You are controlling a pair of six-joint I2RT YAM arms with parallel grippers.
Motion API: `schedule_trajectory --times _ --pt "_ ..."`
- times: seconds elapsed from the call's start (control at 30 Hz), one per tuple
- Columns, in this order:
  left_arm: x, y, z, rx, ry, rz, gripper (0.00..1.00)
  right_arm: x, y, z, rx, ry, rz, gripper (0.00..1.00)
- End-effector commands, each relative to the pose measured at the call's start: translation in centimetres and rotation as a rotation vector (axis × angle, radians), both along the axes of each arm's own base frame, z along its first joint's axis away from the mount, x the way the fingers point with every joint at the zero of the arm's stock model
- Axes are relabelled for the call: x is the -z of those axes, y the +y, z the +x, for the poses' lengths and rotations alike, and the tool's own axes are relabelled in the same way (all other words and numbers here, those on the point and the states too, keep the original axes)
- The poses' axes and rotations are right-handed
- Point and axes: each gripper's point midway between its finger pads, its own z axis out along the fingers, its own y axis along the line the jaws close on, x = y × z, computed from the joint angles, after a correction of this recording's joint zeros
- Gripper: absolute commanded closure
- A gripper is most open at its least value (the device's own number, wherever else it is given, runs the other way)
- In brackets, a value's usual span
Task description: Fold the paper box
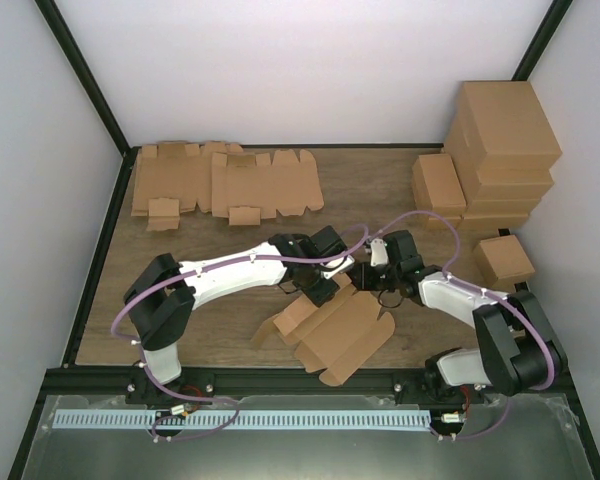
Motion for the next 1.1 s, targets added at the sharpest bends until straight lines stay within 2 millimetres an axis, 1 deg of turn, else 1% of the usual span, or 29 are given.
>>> schedule_trajectory --times 0.0,0.03,0.1,0.17,0.2,0.33,0.5,0.57,0.7,0.83,1.07 --pt "0.9 0.0 -0.2 0.003 0.018 0.017 0.51 -1.6 -0.2 0.9 0.004 -0.046 -0.035 0.84" --pt "0.9 0.0 -0.1 0.001 0.019 0.016 0.51 -1.5 -0.6 1.3 0.025 -0.049 -0.060 0.81" --pt "0.9 0.0 -0.2 0.002 0.022 0.016 0.51 -1.4 -1.1 1.8 0.048 -0.051 -0.089 0.79" --pt "0.9 0.0 -0.2 0.000 0.021 0.015 0.51 -1.4 -1.2 2.0 0.059 -0.046 -0.100 0.78" --pt "0.9 0.0 -0.2 0.000 0.022 0.015 0.51 -1.2 -1.3 2.1 0.066 -0.044 -0.106 0.76" --pt "0.8 0.0 -0.2 0.001 0.022 0.013 0.51 -0.6 -1.3 2.3 0.068 -0.030 -0.113 0.75" --pt "0.8 -0.1 -0.2 0.002 0.022 0.011 0.51 0.6 -0.4 1.5 0.021 0.017 -0.078 0.76" --pt "0.8 -0.1 -0.2 0.002 0.022 0.011 0.51 0.7 0.0 1.0 -0.001 0.030 -0.049 0.76" --pt "0.8 -0.1 -0.2 0.002 0.022 0.010 0.51 -0.3 1.3 -0.1 -0.052 0.039 0.056 0.84" --pt "0.8 -0.1 -0.3 0.004 0.022 0.010 0.51 -0.9 2.1 -1.1 -0.081 0.063 0.125 0.86" --pt "0.9 -0.1 -0.3 0.003 0.026 0.010 0.51 -0.7 2.5 -1.8 -0.100 0.102 0.159 0.87"
